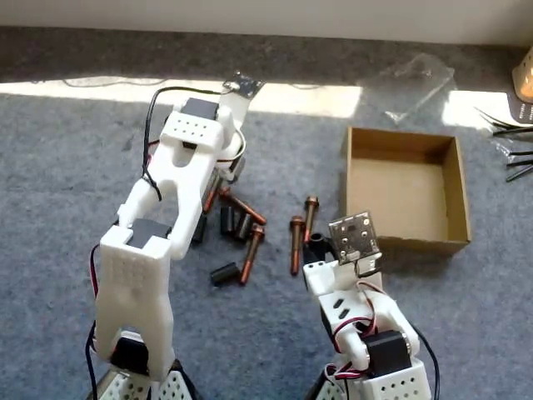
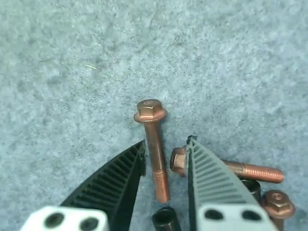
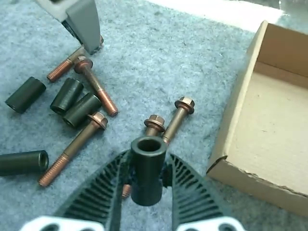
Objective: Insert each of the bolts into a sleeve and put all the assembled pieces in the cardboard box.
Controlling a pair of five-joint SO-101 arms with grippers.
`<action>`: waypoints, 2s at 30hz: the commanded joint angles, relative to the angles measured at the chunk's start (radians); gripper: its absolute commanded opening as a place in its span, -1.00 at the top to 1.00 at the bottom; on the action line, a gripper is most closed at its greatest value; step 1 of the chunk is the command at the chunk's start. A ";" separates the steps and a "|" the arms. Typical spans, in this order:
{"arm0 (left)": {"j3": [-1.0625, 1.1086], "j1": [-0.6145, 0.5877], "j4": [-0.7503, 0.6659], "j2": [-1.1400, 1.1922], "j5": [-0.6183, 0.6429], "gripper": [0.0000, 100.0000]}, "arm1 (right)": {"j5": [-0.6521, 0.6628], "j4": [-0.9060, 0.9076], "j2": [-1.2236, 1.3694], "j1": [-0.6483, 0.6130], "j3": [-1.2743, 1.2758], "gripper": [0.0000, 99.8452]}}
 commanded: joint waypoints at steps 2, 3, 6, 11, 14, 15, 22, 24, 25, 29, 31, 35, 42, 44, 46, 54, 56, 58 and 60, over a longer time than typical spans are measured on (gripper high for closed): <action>-0.047 -0.015 -0.014 -0.013 0.101 0.72 | 0.011 -0.033 -0.007 0.012 -0.013 0.99; -0.045 -0.015 -0.020 -0.013 0.101 0.72 | 0.011 -0.033 -0.007 0.012 -0.013 0.99; -0.050 -0.018 -0.023 0.002 0.101 0.72 | 0.011 -0.033 -0.007 0.012 -0.013 0.99; -0.102 -0.031 -0.034 0.090 0.104 0.72 | 0.011 -0.033 -0.007 0.012 -0.013 0.99; -0.168 -0.031 0.003 0.128 0.104 0.73 | 0.011 -0.033 -0.007 0.012 -0.013 0.99; -0.186 -0.031 0.011 0.139 0.104 0.73 | 0.011 -0.033 -0.007 0.012 -0.013 0.99; -0.223 -0.041 0.011 0.182 0.106 0.73 | 0.011 -0.033 -0.007 0.012 -0.013 0.99; -0.234 -0.041 0.012 0.193 0.106 0.73 | 0.011 -0.033 -0.007 0.012 -0.013 0.99; -0.237 -0.041 0.012 0.197 0.107 0.73 | 0.011 -0.033 -0.007 0.012 -0.013 0.99; -0.237 -0.041 0.006 0.200 0.107 0.96 | 0.011 -0.033 -0.007 0.012 -0.013 0.99; -0.237 -0.041 0.006 0.200 0.107 0.98 | 0.011 -0.033 -0.007 0.012 -0.013 0.99; -0.236 -0.041 0.009 0.202 0.107 0.96 | 0.011 -0.033 -0.007 0.012 -0.013 0.99; -0.257 -0.035 0.014 0.194 0.106 0.96 | 0.011 -0.033 -0.007 0.012 -0.013 0.99; -0.274 -0.035 0.015 0.194 0.104 0.98 | 0.011 -0.033 -0.007 0.012 -0.013 0.99; -0.282 -0.035 0.023 0.193 0.101 0.99 | 0.011 -0.033 -0.007 0.012 -0.013 0.99; -0.484 -0.033 0.203 0.194 0.101 0.99 | 0.011 -0.035 -0.007 0.012 -0.013 0.99; -0.532 -0.027 0.239 0.194 0.100 0.99 | 0.011 -0.035 -0.007 0.012 -0.013 0.99; -0.582 -0.015 0.282 0.194 0.100 0.99 | 0.011 -0.035 -0.007 0.012 -0.013 0.99; -0.644 0.007 0.334 0.194 0.100 0.99 | 0.011 -0.036 -0.007 0.012 -0.013 0.99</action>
